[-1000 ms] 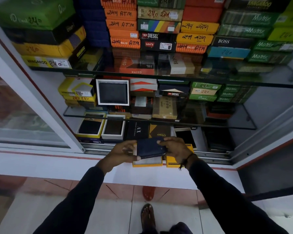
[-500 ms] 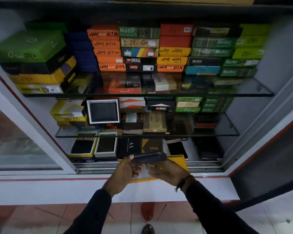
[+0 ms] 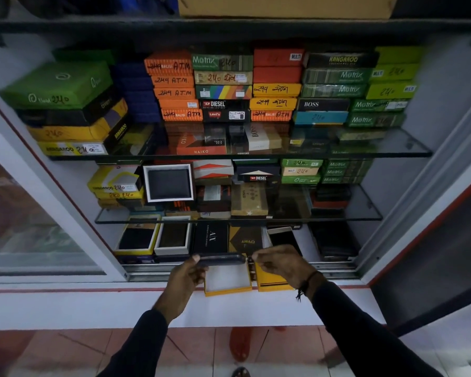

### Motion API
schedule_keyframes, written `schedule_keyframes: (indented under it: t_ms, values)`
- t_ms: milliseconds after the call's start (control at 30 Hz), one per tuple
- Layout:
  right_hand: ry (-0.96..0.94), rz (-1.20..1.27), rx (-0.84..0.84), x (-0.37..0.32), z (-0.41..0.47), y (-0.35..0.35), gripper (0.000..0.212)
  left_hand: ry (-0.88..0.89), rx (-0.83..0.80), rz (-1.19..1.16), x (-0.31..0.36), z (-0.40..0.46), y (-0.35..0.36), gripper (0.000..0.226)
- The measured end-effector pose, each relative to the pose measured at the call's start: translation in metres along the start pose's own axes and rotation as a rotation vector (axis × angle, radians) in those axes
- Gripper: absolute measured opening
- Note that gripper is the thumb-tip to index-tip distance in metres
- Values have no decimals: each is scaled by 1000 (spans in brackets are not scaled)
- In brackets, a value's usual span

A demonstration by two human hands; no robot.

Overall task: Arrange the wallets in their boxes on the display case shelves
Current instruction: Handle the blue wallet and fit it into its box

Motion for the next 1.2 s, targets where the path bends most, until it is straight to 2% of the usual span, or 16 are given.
schedule_keyframes:
  t_ms: [100,133,233,300,400,533,700,833,900,1033,1200]
  values:
    - [-76,-118,103,-12,-8,25,23,72,92,113,0,-1,0,45]
    - [-139,-191,147,-15,-9,38,20,95,117,138,0,-1,3,42]
    - [-413,-606,173,-25,-17,90,12,164,106,190,-3,-2,16,12]
    - [-522,-762,192,-28,-21,118,15,175,63,205,-8,-5,21,24]
    - [-538,-833,184,-29,-16,136,17,144,54,202,-15,-6,16,49]
    - [-518,-927,61,-27,-6,148,16,120,77,200,-16,-7,4,36]
    - [-519,-832,-28,-62,-1,110,15,84,37,67,-6,-10,-7,34]
    - [-201,-328,-165,-69,12,49,22,27,10,-90,1,-10,-23,41]
    - [-65,-199,-207,-62,16,31,18,-18,-22,-161,0,-9,-16,46]
    - [157,84,-115,-26,22,10,17,-69,-154,-323,-3,-5,18,49]
    - [270,451,-57,21,12,36,13,-73,-360,-264,-2,-7,65,62]
Point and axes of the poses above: each hand's wrist, its own z-axis towards the middle knuckle, its own y-axis out of the palm, x = y × z, the point moved 7 cm from there along z, towards the middle knuckle, and after that the axes turned 9 degrees about -y, right-handed, at the moved point
